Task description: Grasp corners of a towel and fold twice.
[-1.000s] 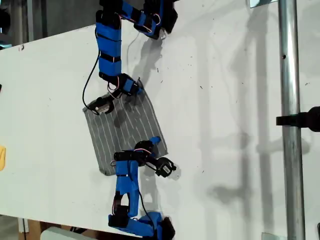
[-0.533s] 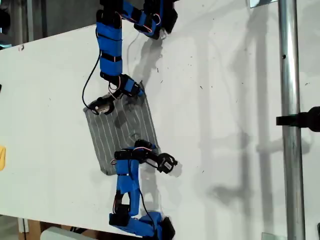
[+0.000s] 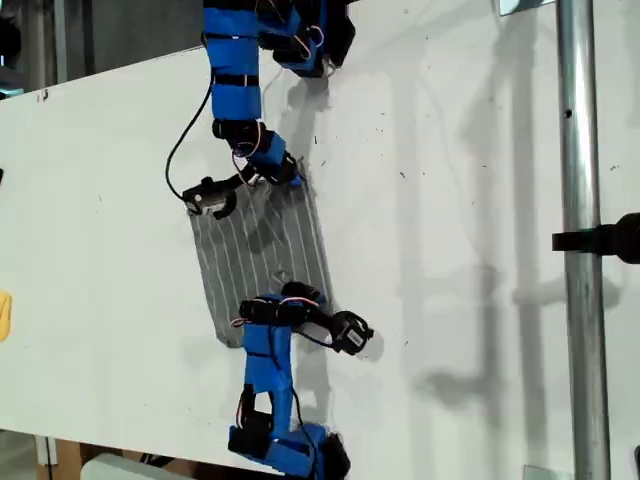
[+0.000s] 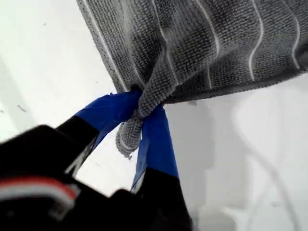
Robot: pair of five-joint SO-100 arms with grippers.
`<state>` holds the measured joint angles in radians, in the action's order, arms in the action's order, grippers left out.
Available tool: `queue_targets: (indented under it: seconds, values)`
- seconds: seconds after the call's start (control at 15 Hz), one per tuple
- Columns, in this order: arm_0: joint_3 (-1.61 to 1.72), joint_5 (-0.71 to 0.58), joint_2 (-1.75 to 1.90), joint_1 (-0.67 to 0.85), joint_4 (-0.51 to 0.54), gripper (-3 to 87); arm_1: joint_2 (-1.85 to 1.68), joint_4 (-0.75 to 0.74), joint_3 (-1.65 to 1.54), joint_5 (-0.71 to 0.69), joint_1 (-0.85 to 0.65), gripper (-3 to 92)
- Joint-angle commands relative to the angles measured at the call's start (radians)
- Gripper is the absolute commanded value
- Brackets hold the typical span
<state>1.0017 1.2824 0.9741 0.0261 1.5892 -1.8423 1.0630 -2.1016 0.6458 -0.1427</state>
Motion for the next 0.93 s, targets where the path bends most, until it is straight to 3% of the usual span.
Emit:
queue_targets:
  seconds: [0.0,0.2,0.33,0.47,0.6,0.87]
  values:
    - [-0.052,0.075,0.101,-0.172,0.018,-2.7,-0.164,0.031,-0.029,0.19,0.199,-0.3]
    - [-0.091,0.184,0.118,-0.336,-0.021,-2.7,-0.186,0.015,-0.006,0.385,0.446,-0.3]
    - [-0.074,0.219,0.169,-0.314,-0.003,-2.7,-0.176,0.006,0.043,0.348,0.394,-0.3]
    - [-0.046,0.158,0.207,-0.183,0.08,-2.7,-0.176,0.002,0.055,0.219,0.202,-0.3]
    - [0.005,-0.003,0.273,-0.011,0.087,-2.7,-0.173,-0.017,0.074,0.055,-0.038,-0.3]
    - [0.106,-0.302,0.305,0.382,0.097,-2.7,-0.012,-0.242,0.172,-0.259,-0.485,-0.3]
